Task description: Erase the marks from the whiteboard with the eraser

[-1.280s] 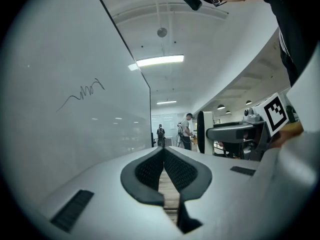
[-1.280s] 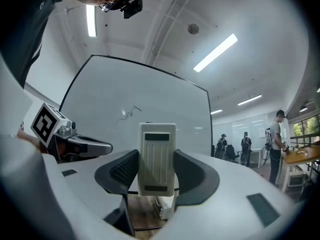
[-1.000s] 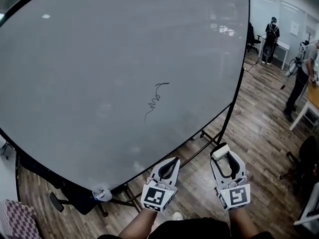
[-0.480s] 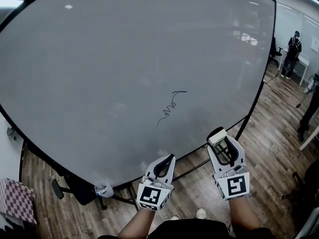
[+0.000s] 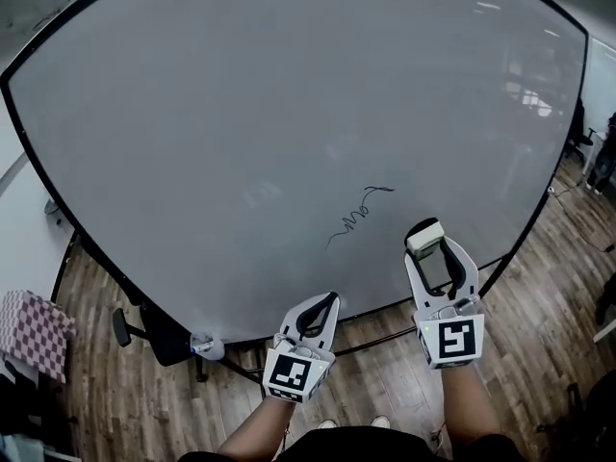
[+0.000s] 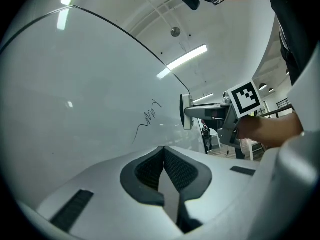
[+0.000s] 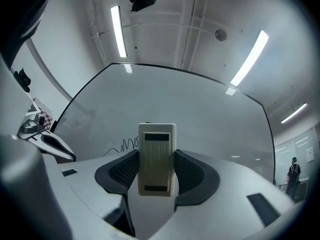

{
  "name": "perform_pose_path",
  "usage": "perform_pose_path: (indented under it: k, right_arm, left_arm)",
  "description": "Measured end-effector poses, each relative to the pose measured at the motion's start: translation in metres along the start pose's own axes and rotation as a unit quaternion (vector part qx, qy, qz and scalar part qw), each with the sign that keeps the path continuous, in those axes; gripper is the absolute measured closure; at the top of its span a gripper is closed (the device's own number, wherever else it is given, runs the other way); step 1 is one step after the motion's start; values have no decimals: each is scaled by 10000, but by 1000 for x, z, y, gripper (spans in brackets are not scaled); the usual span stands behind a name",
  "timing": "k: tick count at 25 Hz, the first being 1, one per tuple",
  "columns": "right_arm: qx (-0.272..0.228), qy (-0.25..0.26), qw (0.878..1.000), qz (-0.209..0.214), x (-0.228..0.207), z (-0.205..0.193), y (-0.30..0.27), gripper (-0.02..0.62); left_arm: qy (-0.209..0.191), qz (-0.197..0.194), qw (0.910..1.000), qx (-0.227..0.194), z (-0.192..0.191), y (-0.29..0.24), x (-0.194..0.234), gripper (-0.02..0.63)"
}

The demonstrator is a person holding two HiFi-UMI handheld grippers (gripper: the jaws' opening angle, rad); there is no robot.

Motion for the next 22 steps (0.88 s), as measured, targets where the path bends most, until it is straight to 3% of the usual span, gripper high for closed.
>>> perform_pose_path:
  k: [9,22]
  right_arm:
    - [65,179,9998,31,-7,19,-59,350]
    - [54,560,9982,-222,-11,29,-87,351]
  left_arm:
    - [-65,576,9982,-132,12,7,15,588]
    - [67,855,9963,-54,14,23,16,588]
Point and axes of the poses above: the fingertips, and each gripper's own axes: y backward along the fingers, x to its left, z out of its top, the point moved 7 cm from there along y, backward along the fingers, and after that the axes turned 8 degrees about -x, right-handed, at the moved point
